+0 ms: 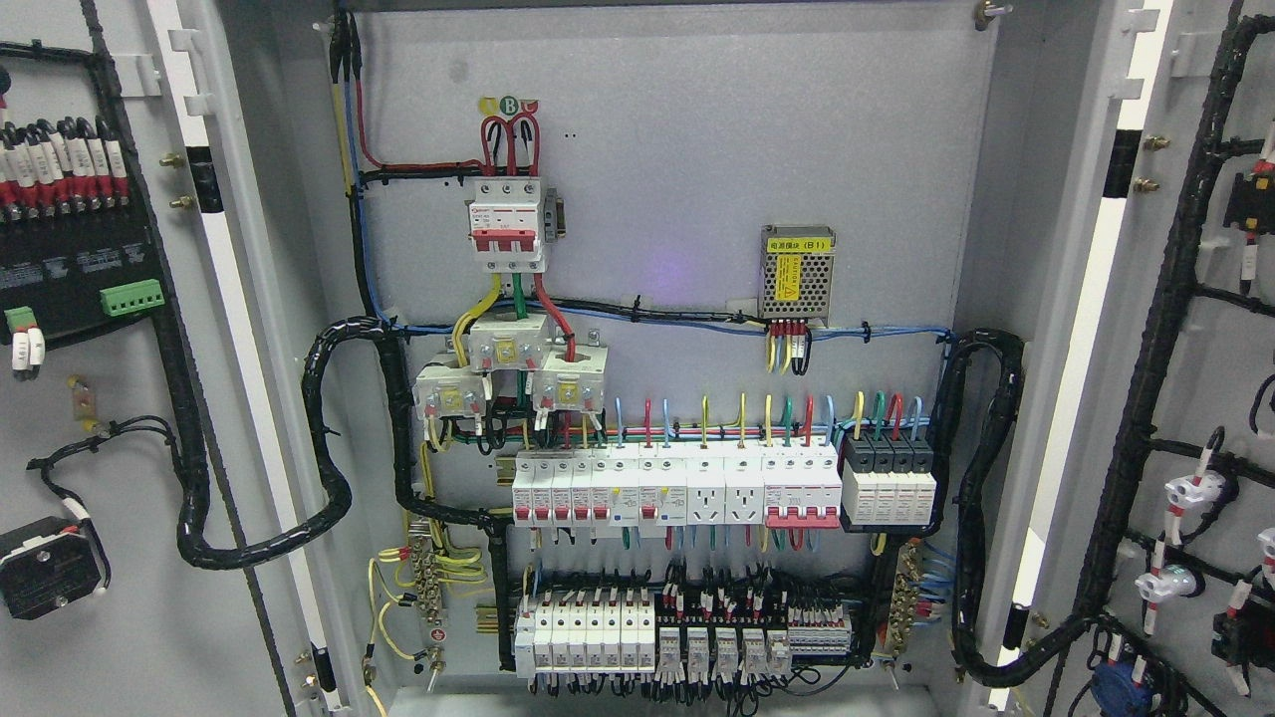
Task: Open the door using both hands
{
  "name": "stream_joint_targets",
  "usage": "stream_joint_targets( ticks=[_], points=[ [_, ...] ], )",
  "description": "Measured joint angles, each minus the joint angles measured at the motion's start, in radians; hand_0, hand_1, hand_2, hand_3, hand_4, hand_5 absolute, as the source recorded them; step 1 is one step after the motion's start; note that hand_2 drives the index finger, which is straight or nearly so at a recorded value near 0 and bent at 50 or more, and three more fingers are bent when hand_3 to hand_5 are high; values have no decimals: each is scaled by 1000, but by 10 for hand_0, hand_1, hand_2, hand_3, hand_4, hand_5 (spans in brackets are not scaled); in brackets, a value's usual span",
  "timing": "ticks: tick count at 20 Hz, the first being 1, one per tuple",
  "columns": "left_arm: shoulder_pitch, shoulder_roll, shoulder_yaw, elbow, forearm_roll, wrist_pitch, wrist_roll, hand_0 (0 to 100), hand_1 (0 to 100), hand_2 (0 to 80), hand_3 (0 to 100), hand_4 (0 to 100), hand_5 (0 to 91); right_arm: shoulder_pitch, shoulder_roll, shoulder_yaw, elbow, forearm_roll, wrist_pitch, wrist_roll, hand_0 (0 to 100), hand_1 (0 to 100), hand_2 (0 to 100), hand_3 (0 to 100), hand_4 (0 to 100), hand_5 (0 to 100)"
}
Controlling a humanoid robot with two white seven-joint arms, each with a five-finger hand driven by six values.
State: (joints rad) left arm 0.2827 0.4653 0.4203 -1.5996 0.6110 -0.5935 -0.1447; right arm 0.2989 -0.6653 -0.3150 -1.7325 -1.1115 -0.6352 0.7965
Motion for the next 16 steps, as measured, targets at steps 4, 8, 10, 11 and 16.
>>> stream_joint_targets(
  ticks=[4, 8, 10, 11, 16],
  points=[
    [-31, 6, 3, 13, -1, 54, 2, 0, 0, 0, 0, 43, 0, -3, -6, -1, 8, -3, 0, 1, 0, 0, 0, 0, 0, 0],
    [-63, 10, 6, 23, -4, 100, 3, 0, 0, 0, 0, 43, 0, -5, -10, -1, 15, -4, 0, 2, 0, 0, 0, 0, 0, 0],
    [-75, 12, 6, 26, -5, 111, 3, 0, 0, 0, 0, 43, 0, -5, -11, -1, 18, -5, 0, 2, 0, 0, 0, 0, 0, 0],
    [-81, 13, 7, 28, -6, 113, 3, 0, 0, 0, 0, 43, 0, -5, -12, -1, 20, -5, 0, 2, 0, 0, 0, 0, 0, 0],
    [-105, 19, 10, 35, -9, 130, 3, 0, 0, 0, 0, 43, 0, -6, -14, -1, 23, -6, 0, 2, 0, 0, 0, 0, 0, 0]
  ],
)
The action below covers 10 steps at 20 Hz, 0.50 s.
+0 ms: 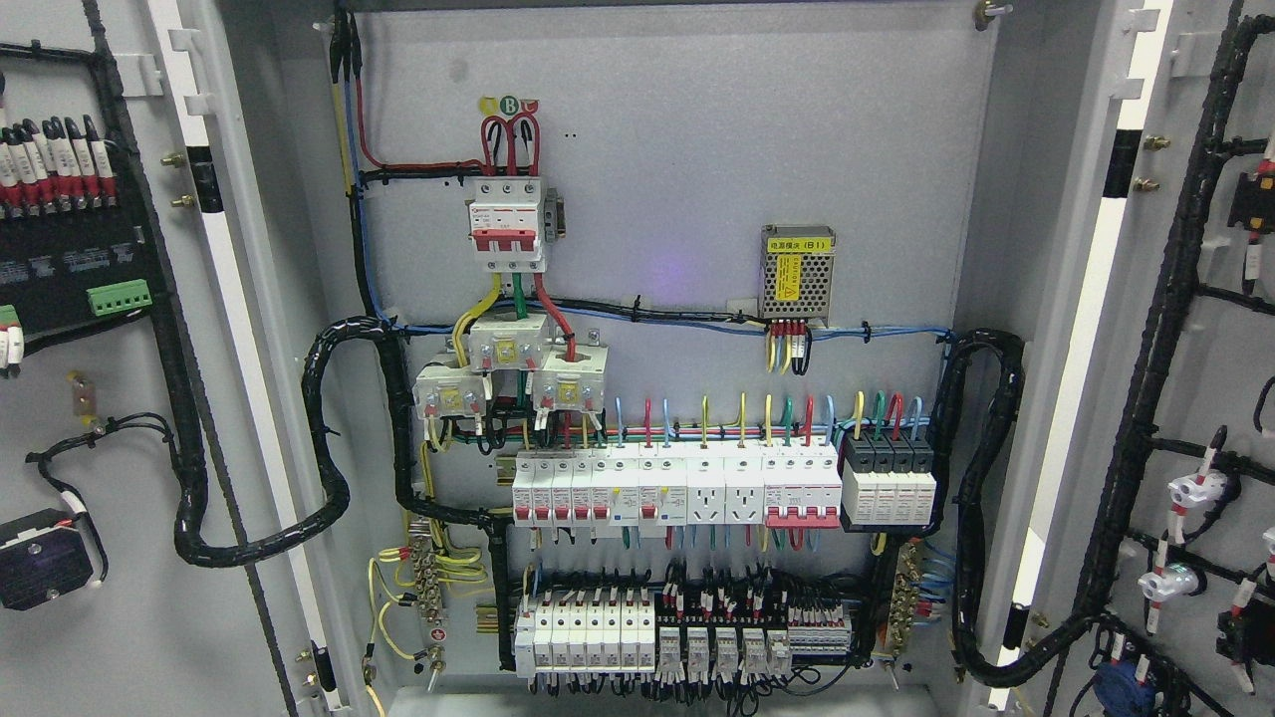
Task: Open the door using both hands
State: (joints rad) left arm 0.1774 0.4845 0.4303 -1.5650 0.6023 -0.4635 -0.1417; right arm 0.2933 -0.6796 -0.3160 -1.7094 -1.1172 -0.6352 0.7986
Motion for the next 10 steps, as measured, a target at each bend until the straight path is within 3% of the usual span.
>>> stream_joint_targets(
  ticks=[10],
  points=[
    [-35, 9, 4, 20, -5, 44, -3, 0, 0, 0, 0, 42, 0, 6, -2, 4, -23, -5, 0, 0, 0, 0, 0, 0, 0, 0]
  ],
)
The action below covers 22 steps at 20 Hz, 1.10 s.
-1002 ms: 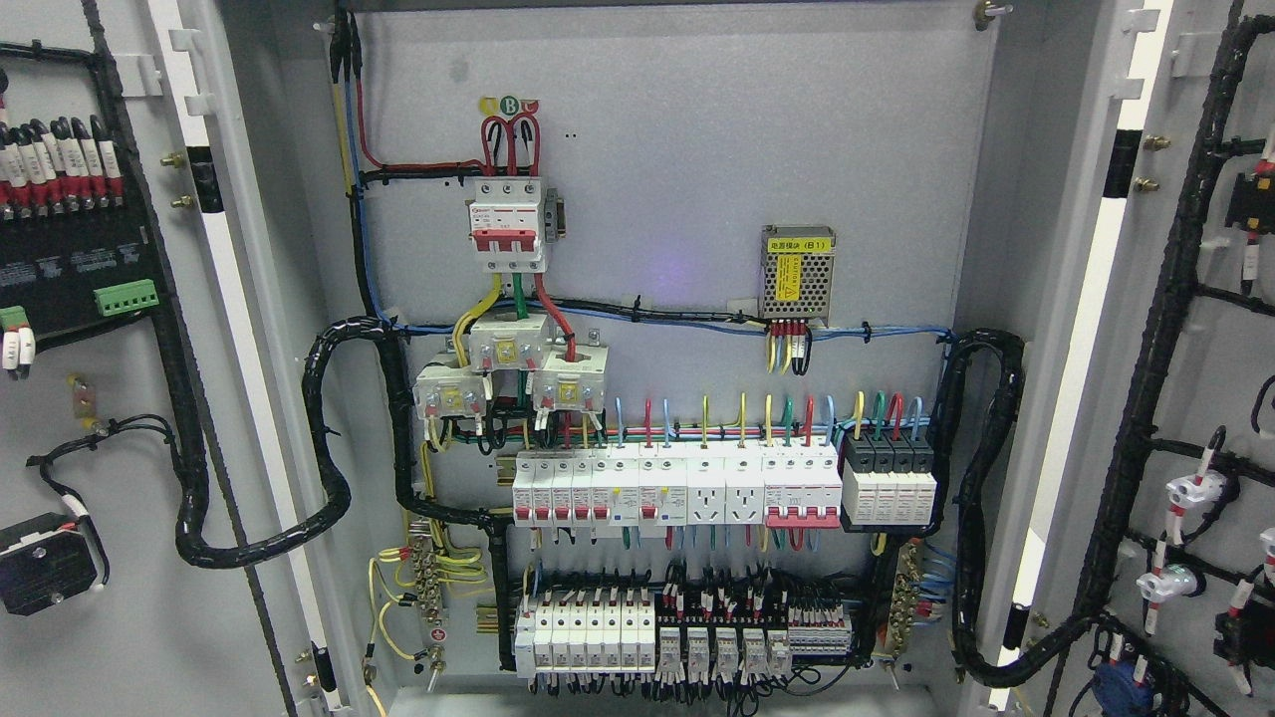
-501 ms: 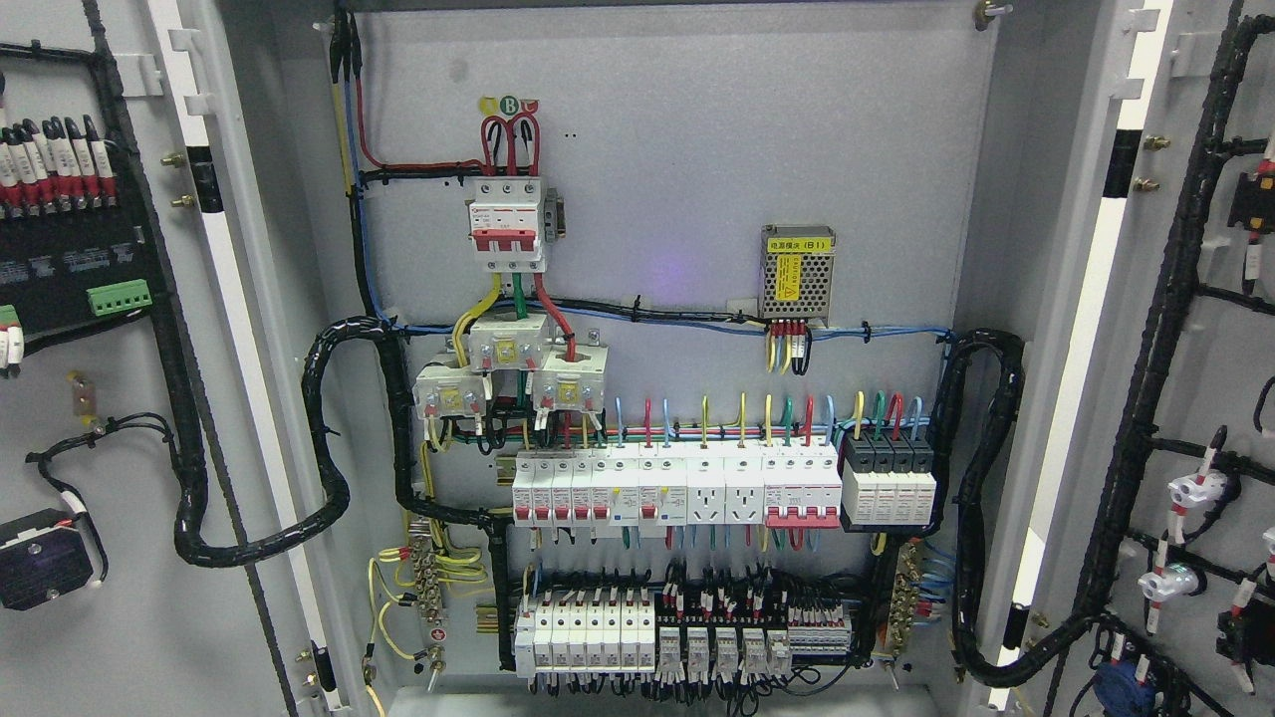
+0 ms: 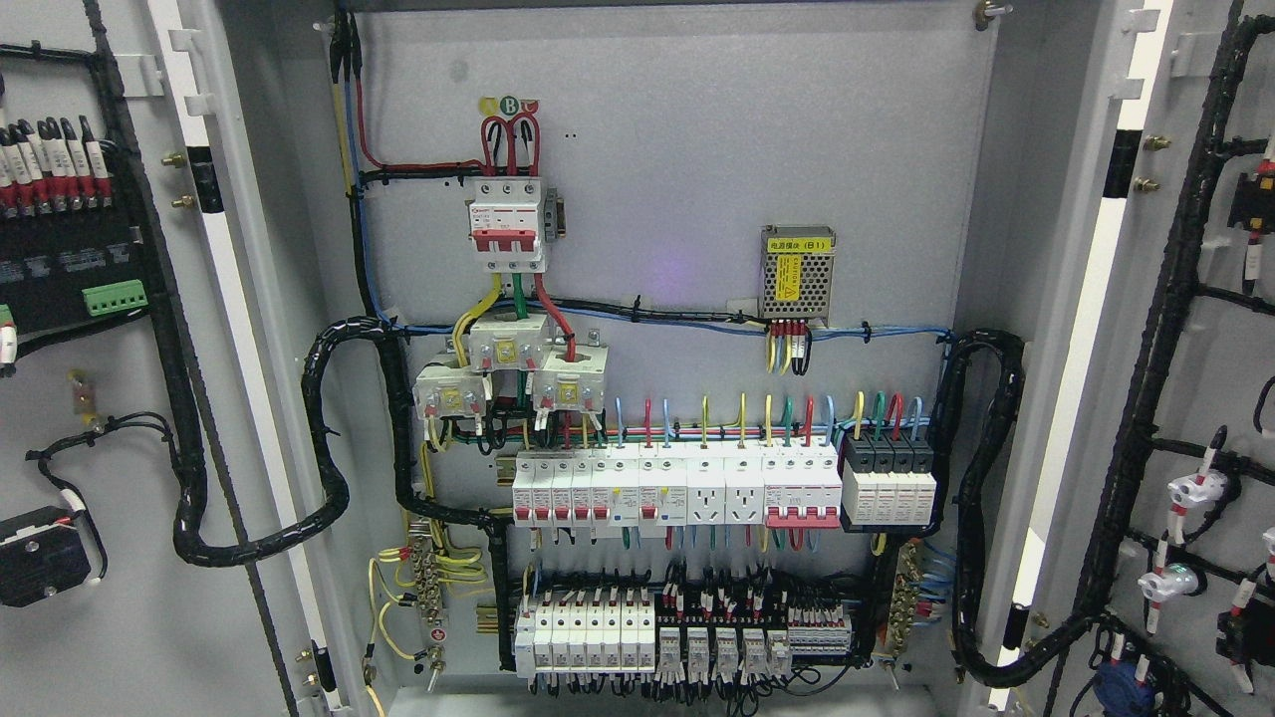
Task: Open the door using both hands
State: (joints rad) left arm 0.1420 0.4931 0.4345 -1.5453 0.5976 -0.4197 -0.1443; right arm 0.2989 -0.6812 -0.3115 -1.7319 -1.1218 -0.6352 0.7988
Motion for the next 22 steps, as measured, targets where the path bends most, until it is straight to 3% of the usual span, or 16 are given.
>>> stream_joint_targets(
  ticks=[11, 22],
  points=[
    [-31, 4, 1, 39, -3, 3, -5, 0, 0, 0, 0, 42, 0, 30, 1, 39, -74, -1, -6, 0, 0, 0, 0, 0, 0, 0],
    [-55, 11, 1, 85, -3, 3, 2, 0, 0, 0, 0, 43, 0, 51, 6, 117, -139, 6, -13, 4, 0, 0, 0, 0, 0, 0]
  ],
)
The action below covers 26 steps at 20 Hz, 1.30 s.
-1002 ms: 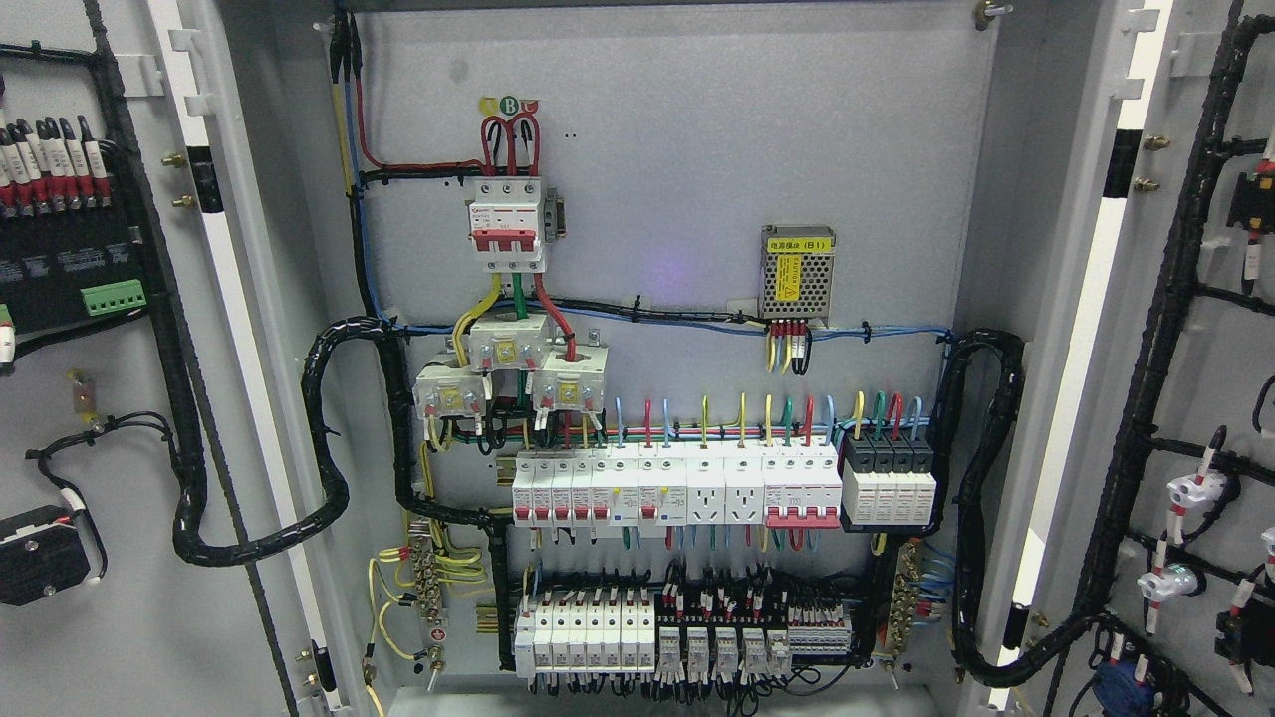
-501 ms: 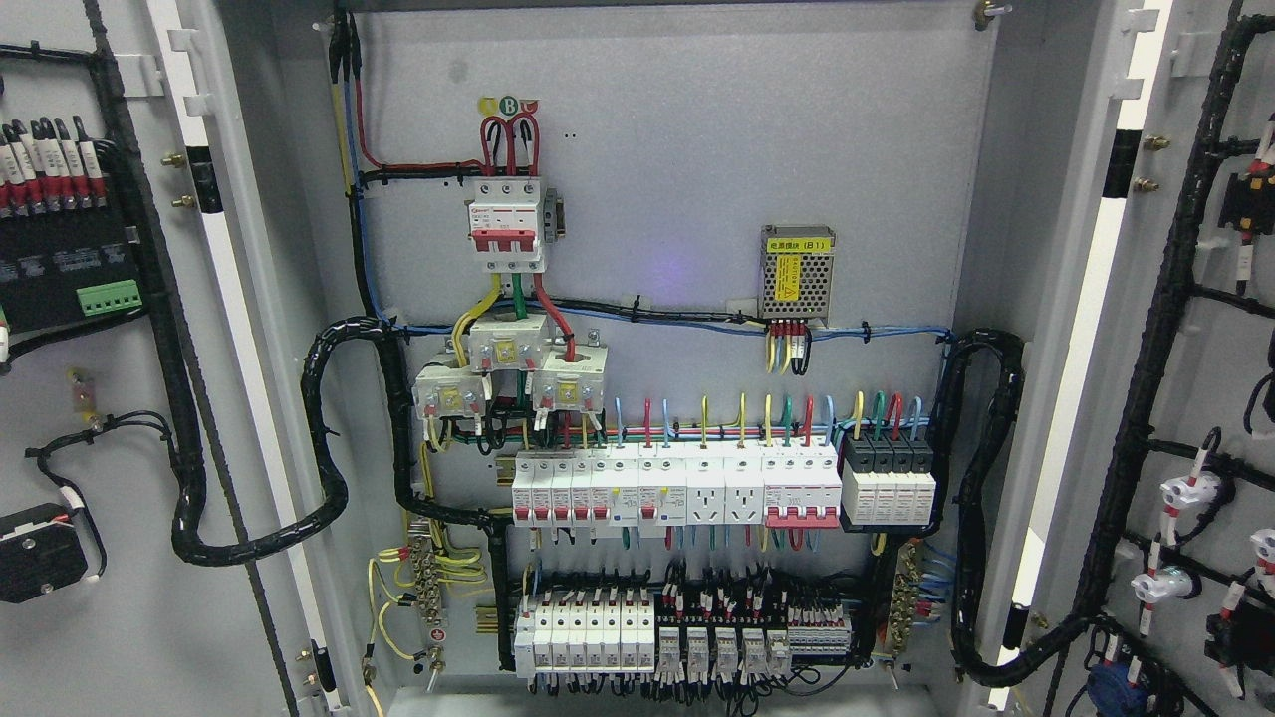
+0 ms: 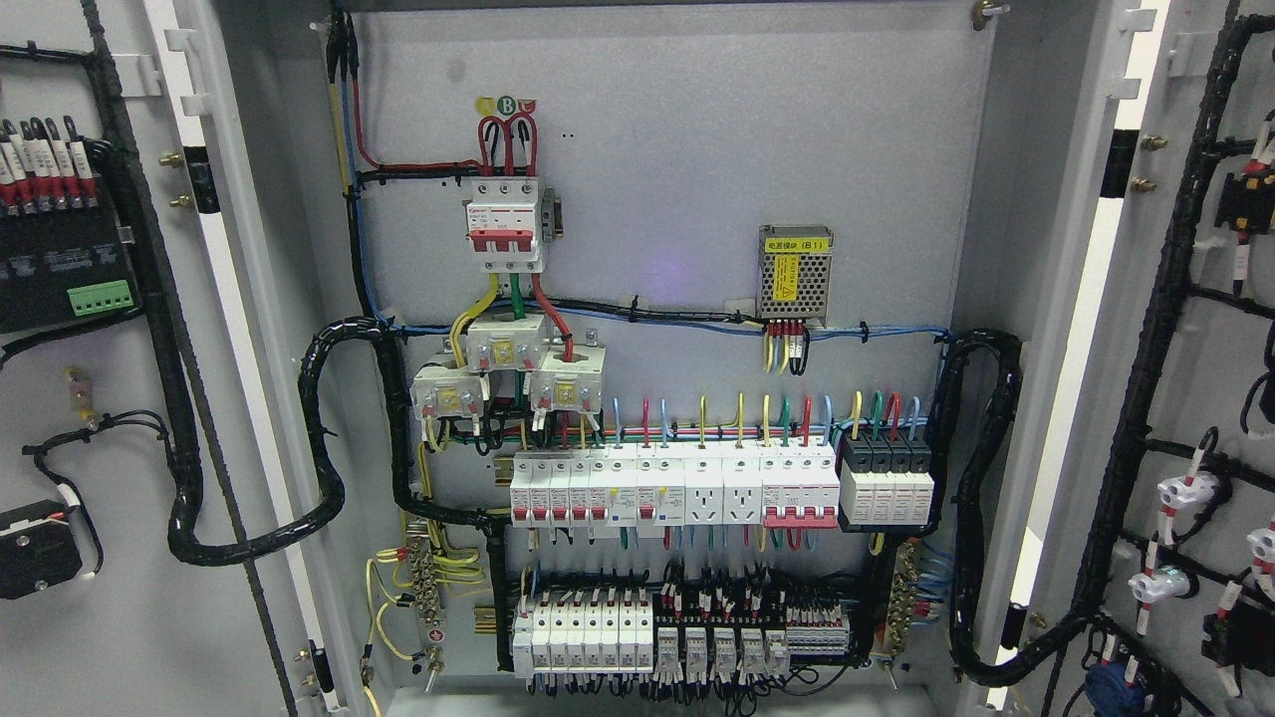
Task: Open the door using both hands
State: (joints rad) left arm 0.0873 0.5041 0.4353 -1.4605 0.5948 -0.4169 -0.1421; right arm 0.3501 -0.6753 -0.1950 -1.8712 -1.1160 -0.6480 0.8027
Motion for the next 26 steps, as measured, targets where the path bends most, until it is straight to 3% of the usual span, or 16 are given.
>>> stream_joint_targets(
  ticks=[11, 19, 26],
  points=[
    [-5, 4, -7, 10, 4, 5, 3, 0, 0, 0, 0, 43, 0, 28, 10, 109, -37, 39, -5, -13, 0, 0, 0, 0, 0, 0],
    [35, 2, -41, -38, 7, -14, -1, 0, 0, 0, 0, 43, 0, 63, 39, 218, -44, 145, -5, -115, 0, 0, 0, 0, 0, 0],
    [117, -1, -97, -118, 8, -26, -5, 0, 0, 0, 0, 43, 0, 141, 73, 287, -24, 191, -5, -135, 0, 0, 0, 0, 0, 0]
  ],
)
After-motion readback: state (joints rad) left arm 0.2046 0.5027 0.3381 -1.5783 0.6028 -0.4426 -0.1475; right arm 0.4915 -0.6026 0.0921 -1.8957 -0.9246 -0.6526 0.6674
